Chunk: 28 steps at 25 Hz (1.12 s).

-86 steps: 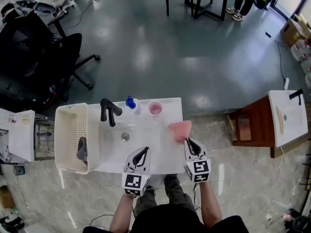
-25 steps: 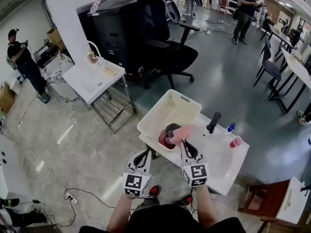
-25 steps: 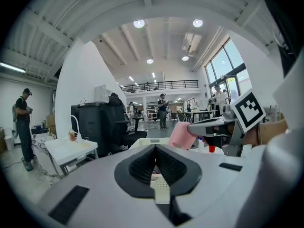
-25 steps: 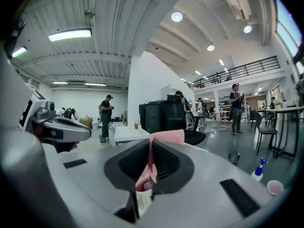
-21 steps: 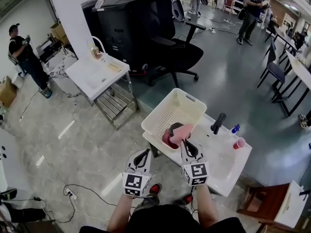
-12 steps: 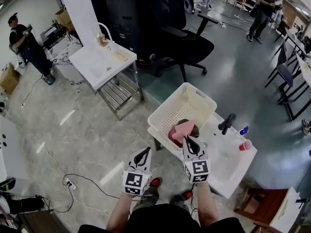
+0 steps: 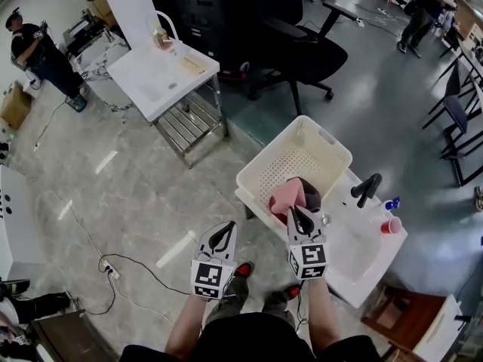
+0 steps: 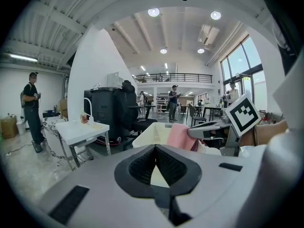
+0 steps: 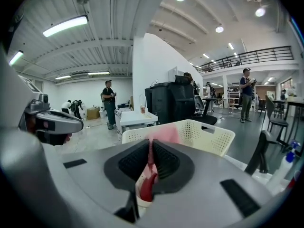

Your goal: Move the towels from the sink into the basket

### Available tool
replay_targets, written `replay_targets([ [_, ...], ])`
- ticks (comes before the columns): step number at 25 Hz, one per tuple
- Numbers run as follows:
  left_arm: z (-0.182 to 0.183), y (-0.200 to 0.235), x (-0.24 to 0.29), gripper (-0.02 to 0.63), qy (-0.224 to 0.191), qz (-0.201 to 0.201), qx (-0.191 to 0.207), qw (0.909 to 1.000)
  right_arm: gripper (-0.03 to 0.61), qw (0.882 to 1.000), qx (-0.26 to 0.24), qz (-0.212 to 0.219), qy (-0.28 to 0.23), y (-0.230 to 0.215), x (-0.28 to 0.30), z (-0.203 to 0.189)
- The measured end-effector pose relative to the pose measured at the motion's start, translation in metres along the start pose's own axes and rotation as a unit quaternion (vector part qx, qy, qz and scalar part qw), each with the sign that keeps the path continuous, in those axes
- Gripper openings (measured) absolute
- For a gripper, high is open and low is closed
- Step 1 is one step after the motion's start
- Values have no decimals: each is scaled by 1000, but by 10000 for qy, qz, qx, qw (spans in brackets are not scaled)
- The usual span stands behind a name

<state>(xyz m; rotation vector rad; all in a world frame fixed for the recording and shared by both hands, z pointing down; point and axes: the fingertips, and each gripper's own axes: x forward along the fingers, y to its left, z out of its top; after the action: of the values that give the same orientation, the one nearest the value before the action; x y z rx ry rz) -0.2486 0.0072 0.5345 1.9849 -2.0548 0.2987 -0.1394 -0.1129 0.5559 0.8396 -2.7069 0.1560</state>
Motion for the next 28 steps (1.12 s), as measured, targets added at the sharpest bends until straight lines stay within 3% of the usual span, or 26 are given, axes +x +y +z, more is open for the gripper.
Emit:
replay_targets([
  [10,-12,-1,4,7,141,-9,-51,9999,45,9997,53,-206,92,-11,5,-12],
  [11,-12,-1,4,6,148,-5,-42,9999,51,9997,64,-228,90,-12,5,-12],
  [13,-14,-1,4,7,158,3,-24,9999,128,9996,113,-232,100,-14,5,-14],
  [16,-13,-3,4,7,160,0,2,9999,172,9995,197,-236,55,-15,2,-13],
  [28,7,-17,0,6,-49,-205,133,9997,186,9989,186,-382,-221,-19,-21,6],
])
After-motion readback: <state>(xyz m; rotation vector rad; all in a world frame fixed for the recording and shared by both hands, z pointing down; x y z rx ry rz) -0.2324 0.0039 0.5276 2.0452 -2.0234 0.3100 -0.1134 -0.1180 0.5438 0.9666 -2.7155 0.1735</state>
